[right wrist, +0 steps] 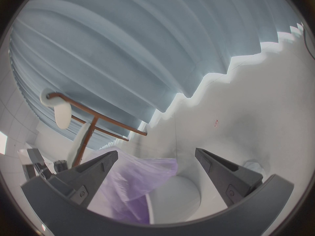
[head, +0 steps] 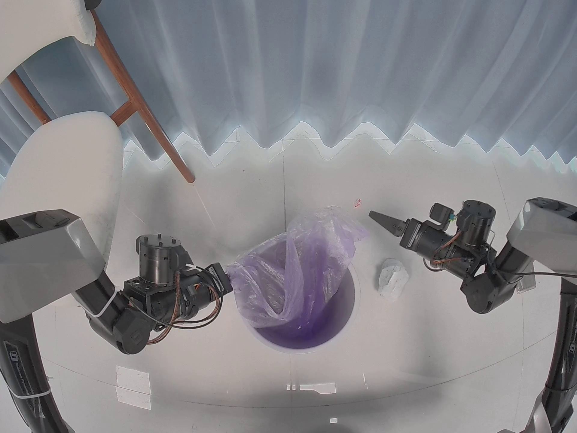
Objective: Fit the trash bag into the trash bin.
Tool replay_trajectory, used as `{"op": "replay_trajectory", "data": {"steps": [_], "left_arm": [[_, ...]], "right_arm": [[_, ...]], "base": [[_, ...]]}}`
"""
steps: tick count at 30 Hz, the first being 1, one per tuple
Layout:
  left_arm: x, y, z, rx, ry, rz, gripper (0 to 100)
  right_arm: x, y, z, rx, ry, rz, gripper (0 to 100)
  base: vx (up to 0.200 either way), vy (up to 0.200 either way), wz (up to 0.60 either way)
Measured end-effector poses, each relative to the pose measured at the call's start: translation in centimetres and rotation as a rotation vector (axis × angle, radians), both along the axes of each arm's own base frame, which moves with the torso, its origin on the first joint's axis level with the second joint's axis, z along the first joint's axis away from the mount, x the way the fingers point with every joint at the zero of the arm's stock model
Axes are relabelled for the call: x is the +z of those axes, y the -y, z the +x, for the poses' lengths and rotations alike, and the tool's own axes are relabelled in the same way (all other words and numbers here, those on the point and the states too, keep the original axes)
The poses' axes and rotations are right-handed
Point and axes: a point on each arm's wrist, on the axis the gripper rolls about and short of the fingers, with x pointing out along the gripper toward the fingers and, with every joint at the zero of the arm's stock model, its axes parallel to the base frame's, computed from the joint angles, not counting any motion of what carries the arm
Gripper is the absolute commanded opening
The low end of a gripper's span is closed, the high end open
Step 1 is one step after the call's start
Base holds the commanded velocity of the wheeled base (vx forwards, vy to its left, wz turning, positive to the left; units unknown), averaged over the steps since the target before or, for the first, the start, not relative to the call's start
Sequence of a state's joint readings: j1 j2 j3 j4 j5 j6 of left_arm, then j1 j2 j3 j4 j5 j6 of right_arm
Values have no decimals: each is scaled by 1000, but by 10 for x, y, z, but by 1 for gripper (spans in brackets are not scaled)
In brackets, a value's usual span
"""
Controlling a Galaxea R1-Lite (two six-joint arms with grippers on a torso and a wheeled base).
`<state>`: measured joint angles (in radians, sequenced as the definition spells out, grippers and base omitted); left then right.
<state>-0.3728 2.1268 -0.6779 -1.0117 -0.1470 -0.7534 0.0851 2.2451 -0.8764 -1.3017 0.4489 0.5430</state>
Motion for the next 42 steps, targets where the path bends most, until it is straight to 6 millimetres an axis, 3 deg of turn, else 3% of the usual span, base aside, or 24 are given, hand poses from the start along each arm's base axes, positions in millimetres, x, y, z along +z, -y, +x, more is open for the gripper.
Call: {"op": "replay_trajectory", "data": {"steps": [4,10,17,25,34,42], "left_arm": [[9,4,-13,-12,27,0,0],[21,8,-30,-34,56,-7,0],[33,9,-41,-47,84,-16,0],[41,16,-58,-96,101,-10,0],[42,19,-65,-122,110,2,0],[44,18,-67,-125,114,1,0]], "right_arm": [[22,3,-17,-7,-50,20,100],[43,-10,-43,27,-250,26,100],[69,-50,-76,115,-441,-16,100],[95,-100,-101,212,-295,-168,100],[85,-115,-94,219,-190,-339,100],[74,-125,-81,206,-114,-390,100]], "base": [[0,0,0],[0,0,0],[0,0,0],[0,0,0],[0,0,0],[0,0,0]]}}
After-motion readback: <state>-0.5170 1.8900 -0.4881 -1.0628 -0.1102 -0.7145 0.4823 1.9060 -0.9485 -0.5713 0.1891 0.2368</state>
